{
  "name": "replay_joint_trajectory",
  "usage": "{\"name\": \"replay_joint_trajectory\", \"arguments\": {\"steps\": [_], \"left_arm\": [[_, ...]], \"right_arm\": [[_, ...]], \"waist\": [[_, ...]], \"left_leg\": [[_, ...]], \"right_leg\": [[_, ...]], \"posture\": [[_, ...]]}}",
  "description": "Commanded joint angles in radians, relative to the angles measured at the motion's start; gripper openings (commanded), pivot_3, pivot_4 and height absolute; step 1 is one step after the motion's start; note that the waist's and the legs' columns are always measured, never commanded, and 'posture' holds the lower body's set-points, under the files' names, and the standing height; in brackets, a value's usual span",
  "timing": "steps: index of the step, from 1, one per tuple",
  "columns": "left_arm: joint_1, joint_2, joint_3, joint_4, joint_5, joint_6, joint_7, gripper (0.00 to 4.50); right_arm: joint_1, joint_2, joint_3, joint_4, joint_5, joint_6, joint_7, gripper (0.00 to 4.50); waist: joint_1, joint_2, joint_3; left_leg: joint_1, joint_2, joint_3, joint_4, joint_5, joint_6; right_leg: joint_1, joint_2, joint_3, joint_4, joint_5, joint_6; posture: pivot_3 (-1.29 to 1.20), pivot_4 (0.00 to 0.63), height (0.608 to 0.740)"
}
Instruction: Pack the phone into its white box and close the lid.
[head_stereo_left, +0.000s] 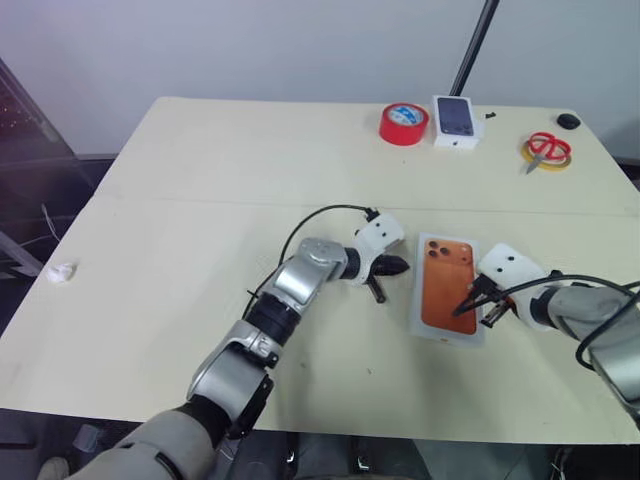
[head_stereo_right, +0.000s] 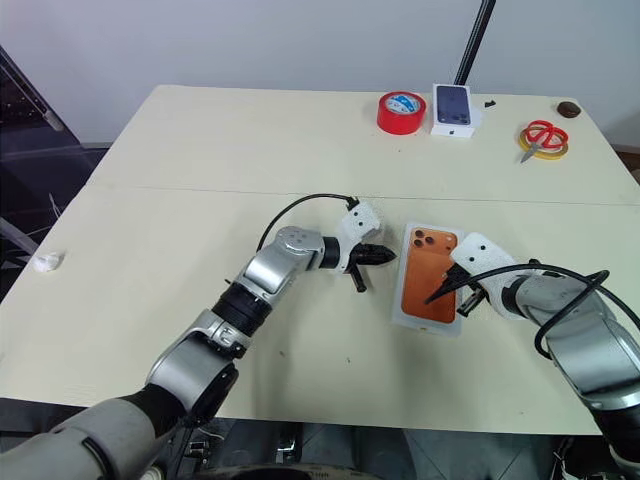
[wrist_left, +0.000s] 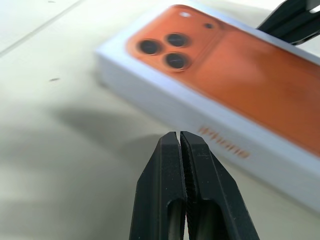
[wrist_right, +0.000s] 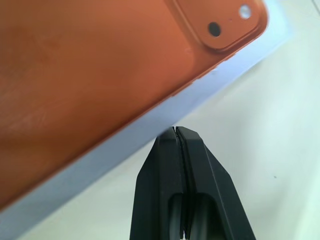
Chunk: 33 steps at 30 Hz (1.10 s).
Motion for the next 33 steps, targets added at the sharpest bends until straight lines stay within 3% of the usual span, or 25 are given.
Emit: {"name": "replay_joint_trajectory", "arguments": {"steps": [1, 7, 13, 18, 21, 26, 33], "left_arm": [[-0.019, 0.001, 0.031, -0.084, -0.044, -0.012, -0.017, 0.13], [-0.006, -0.047, -0.006, -0.161, -0.086, 0.019, -0.05, 0.13], [-0.007, -0.043, -0.153, -0.06, 0.021, 0.001, -0.058, 0.13], [0.001, -0.005, -0.151, -0.055, 0.028, -0.016, -0.068, 0.13], [-0.003, 0.02, -0.089, -0.062, 0.015, -0.098, -0.025, 0.13], [-0.037, 0.103, 0.177, -0.13, -0.098, -0.161, 0.092, 0.13], [0.118, 0.385, 0.407, -0.349, -0.155, -0.12, 0.136, 0.13]], "right_arm": [[0.015, -0.043, -0.129, -0.047, 0.025, -0.054, 0.063, 0.01], [0.126, -0.028, -0.261, -0.163, 0.142, -0.075, 0.206, 0.01], [0.24, -0.021, -0.196, -0.205, 0.104, -0.083, 0.177, 0.01], [0.246, -0.012, -0.171, -0.217, 0.095, -0.082, 0.146, 0.01], [0.214, -0.002, -0.172, -0.213, 0.089, -0.104, 0.123, 0.01], [0.069, 0.094, -0.183, -0.138, 0.079, -0.193, 0.039, 0.01], [-0.128, 0.251, -0.106, 0.033, 0.114, -0.292, 0.016, 0.01]], "waist": [[0.001, 0.0, 0.0], [0.006, 0.0, 0.0], [-0.001, 0.0, 0.0], [-0.001, 0.0, 0.0], [-0.002, 0.0, 0.0], [-0.005, 0.0, 0.0], [-0.007, 0.0, 0.0]], "left_leg": [[0.0, 0.0, 0.0, 0.0, 0.0, 0.0], [0.0, 0.0, 0.0, 0.0, 0.0, 0.0], [0.006, 0.0, 0.0, 0.0, 0.0, 0.0], [0.009, 0.0, 0.0, 0.0, 0.0, 0.0], [0.01, 0.0, 0.0, 0.0, 0.0, 0.0], [0.009, 0.0, 0.0, -0.001, 0.0, 0.0], [0.01, 0.0, 0.0, -0.002, 0.003, -0.005]], "right_leg": [[0.0, 0.0, 0.0, 0.0, 0.0, 0.0], [0.001, 0.0, 0.0, -0.001, 0.0, 0.0], [0.006, 0.0, 0.0, -0.001, 0.0, 0.0], [0.009, 0.001, 0.001, -0.001, 0.0, 0.0], [0.01, 0.001, 0.001, -0.001, 0.0, 0.0], [0.008, 0.001, 0.001, -0.001, 0.0, 0.0], [0.008, 0.001, 0.001, -0.001, 0.0, 0.0]], "posture": [[0.0, 0.15, 0.74], [0.0, 0.15, 0.74], [0.0, 0.15, 0.74], [0.0, 0.15, 0.74], [0.0, 0.15, 0.74], [0.0, 0.15, 0.74], [0.0, 0.15, 0.74]]}}
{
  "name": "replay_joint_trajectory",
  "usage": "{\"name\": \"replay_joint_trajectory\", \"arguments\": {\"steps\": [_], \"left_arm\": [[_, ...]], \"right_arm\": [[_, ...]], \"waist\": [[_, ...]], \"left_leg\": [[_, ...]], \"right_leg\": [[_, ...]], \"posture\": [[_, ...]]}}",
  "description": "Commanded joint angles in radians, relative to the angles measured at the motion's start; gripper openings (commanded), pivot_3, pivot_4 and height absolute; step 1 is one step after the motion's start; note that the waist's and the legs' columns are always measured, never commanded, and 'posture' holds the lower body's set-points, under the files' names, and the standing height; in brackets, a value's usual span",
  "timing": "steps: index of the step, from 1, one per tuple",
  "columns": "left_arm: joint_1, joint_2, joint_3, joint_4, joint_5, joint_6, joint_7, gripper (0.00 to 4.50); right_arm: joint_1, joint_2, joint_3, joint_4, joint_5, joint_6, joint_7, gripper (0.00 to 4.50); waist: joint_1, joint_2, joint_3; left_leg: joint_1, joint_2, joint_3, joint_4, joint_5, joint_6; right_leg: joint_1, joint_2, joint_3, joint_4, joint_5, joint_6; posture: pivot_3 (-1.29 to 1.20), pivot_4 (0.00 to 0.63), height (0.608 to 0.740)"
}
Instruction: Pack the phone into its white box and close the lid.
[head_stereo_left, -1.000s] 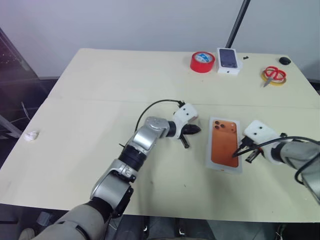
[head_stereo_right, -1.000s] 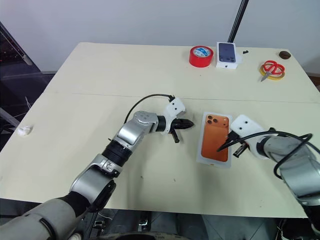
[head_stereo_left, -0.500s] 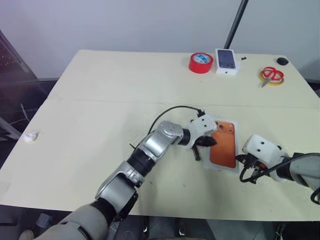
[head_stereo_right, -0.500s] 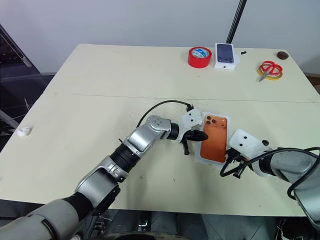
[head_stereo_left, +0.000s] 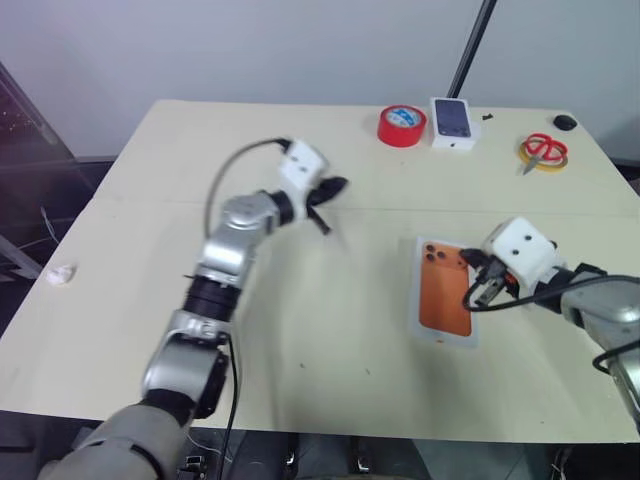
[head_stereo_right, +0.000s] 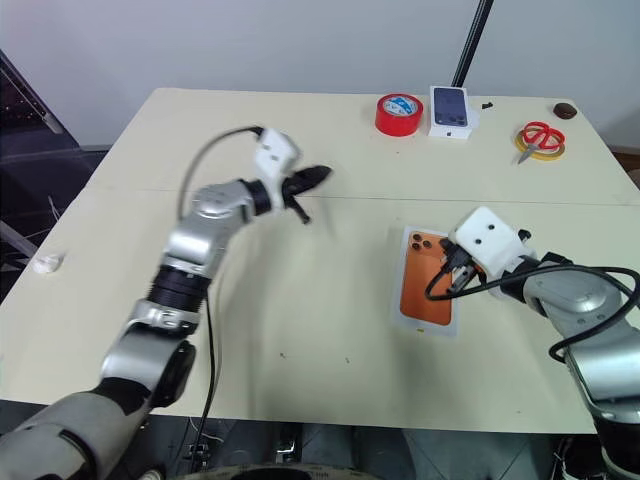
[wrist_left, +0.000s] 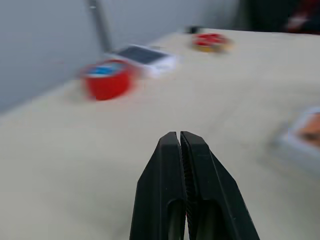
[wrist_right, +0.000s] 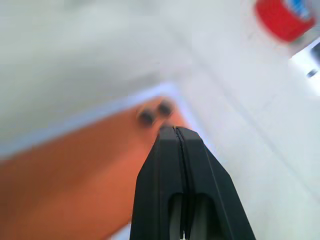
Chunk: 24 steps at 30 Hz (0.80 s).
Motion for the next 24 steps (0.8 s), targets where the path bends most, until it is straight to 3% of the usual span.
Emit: {"name": "replay_joint_trajectory", "arguments": {"steps": [1, 7, 13, 17, 24], "left_arm": [[0.106, 0.108, 0.112, -0.173, -0.059, 0.061, 0.004, 0.13], [0.416, 0.27, 0.281, -0.419, -0.112, 0.203, 0.043, 0.13], [0.687, 0.256, 0.431, -0.658, -0.169, 0.322, 0.148, 0.13], [0.787, 0.234, 0.48, -0.757, -0.193, 0.343, 0.188, 0.13], [0.816, 0.244, 0.479, -0.727, -0.164, 0.281, 0.23, 0.13]], "right_arm": [[-0.069, 0.061, 0.023, 0.057, 0.04, -0.035, 0.008, 0.01], [-0.125, 0.132, 0.072, 0.216, 0.04, -0.092, 0.025, 0.01], [-0.145, 0.152, 0.031, 0.337, 0.074, -0.132, 0.056, 0.01], [-0.186, 0.129, -0.015, 0.417, 0.111, -0.168, 0.105, 0.01], [-0.215, 0.079, -0.03, 0.593, 0.119, -0.229, 0.21, 0.01]], "waist": [[-0.001, 0.0, 0.0], [0.003, 0.0, 0.0], [0.004, 0.0, 0.0], [0.003, 0.0, 0.0], [0.0, 0.0, 0.0]], "left_leg": [[0.0, 0.0, 0.0, 0.0, 0.0, 0.0], [0.0, 0.0, 0.0, 0.0, -0.002, 0.003], [0.0, 0.0, 0.0, 0.0, -0.003, 0.004], [0.0, 0.0, 0.0, -0.001, -0.003, 0.003], [0.002, 0.0, 0.0, -0.003, -0.003, 0.003]], "right_leg": [[0.0, 0.0, 0.0, 0.0, 0.0, 0.0], [0.0, -0.001, 0.0, 0.0, 0.0, 0.0], [0.001, -0.003, 0.0, 0.0, 0.0, 0.0], [0.001, -0.003, 0.0, -0.001, 0.0, 0.0], [0.002, -0.003, 0.0, -0.002, 0.0, -0.001]], "posture": [[0.0, 0.15, 0.74], [0.0, 0.15, 0.74], [0.0, 0.15, 0.74], [0.0, 0.15, 0.74], [0.0, 0.15, 0.74]]}}
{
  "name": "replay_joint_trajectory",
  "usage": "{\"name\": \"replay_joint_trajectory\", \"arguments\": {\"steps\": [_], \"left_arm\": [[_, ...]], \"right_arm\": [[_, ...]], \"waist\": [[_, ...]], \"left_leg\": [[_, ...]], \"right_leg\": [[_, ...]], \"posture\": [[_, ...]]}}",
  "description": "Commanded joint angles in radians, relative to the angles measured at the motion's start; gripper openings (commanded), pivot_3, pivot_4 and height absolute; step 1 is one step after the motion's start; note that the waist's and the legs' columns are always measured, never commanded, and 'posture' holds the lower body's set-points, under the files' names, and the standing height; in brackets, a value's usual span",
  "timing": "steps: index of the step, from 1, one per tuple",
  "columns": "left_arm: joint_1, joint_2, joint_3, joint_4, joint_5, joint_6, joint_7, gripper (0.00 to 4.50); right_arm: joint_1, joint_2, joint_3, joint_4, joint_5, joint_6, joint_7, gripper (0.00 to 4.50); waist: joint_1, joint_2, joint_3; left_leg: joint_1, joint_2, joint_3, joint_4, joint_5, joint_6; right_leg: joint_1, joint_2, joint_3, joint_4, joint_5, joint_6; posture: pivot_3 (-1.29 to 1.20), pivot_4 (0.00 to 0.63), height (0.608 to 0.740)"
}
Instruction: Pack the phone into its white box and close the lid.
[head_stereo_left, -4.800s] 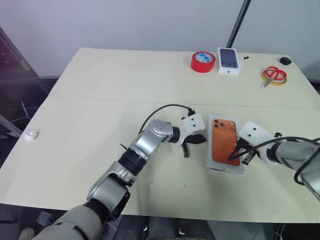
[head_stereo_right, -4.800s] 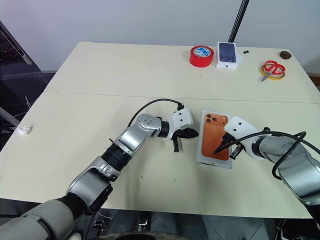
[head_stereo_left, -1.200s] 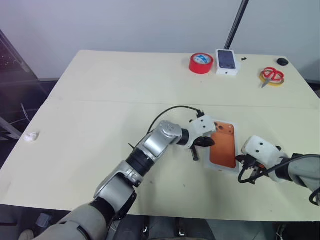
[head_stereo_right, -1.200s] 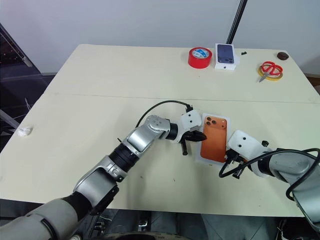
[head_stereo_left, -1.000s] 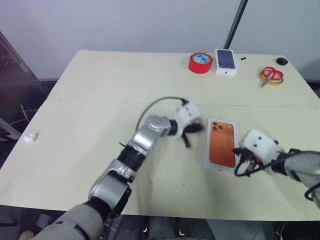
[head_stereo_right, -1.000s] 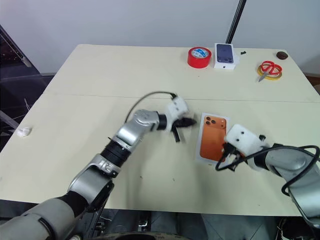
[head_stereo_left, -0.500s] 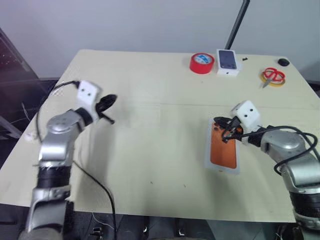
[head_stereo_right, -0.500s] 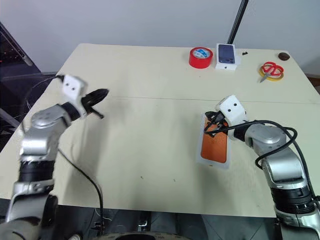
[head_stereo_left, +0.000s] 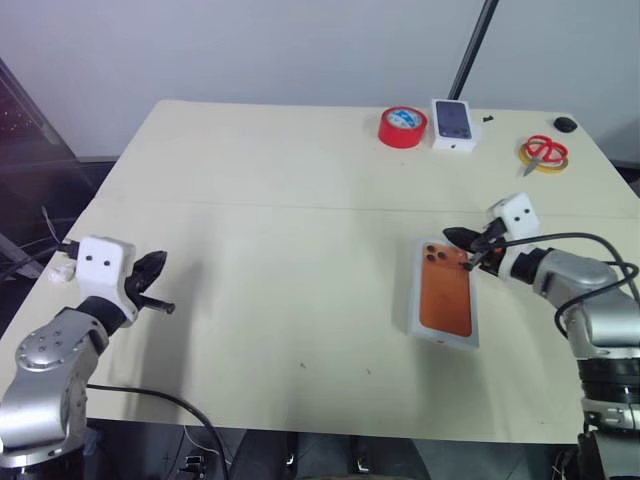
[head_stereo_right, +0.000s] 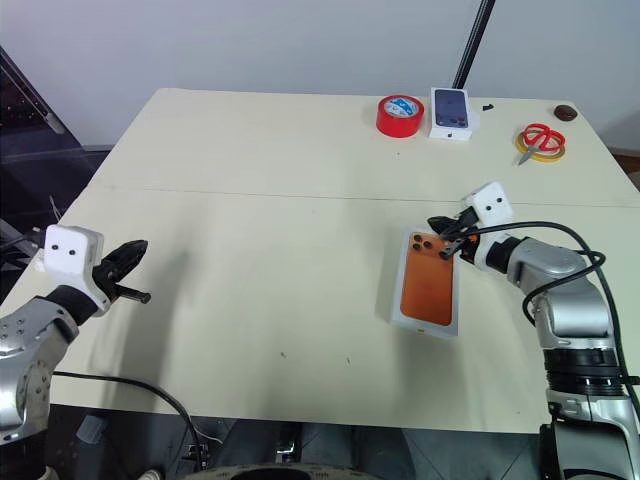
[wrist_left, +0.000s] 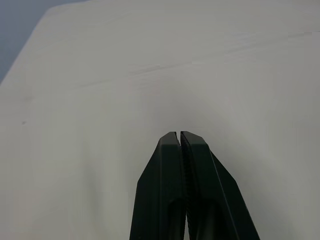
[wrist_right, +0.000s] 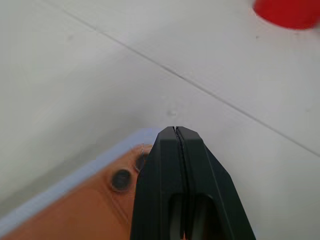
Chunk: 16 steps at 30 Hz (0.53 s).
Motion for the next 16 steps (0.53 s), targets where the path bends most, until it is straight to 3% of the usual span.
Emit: {"name": "replay_joint_trajectory", "arguments": {"steps": [1, 16], "left_arm": [[-0.027, 0.016, 0.034, 0.015, -0.002, -0.044, 0.021, 0.13], [-0.064, 0.024, 0.019, 0.062, -0.022, -0.077, 0.045, 0.13]], "right_arm": [[-0.028, -0.034, -0.021, 0.052, 0.001, -0.051, 0.043, 0.01], [-0.08, -0.036, -0.006, 0.175, -0.046, -0.12, 0.031, 0.01]], "waist": [[-0.001, 0.0, 0.0], [-0.02, 0.0, 0.0]], "left_leg": [[0.0, 0.0, 0.0, 0.0, 0.0, 0.0], [0.0, 0.0, 0.0, -0.002, 0.0, 0.0]], "right_leg": [[0.0, 0.0, 0.0, 0.0, 0.0, 0.0], [-0.001, 0.0, 0.0, 0.0, 0.0, 0.0]], "posture": [[0.0, 0.15, 0.74], [0.0, 0.15, 0.74]]}}
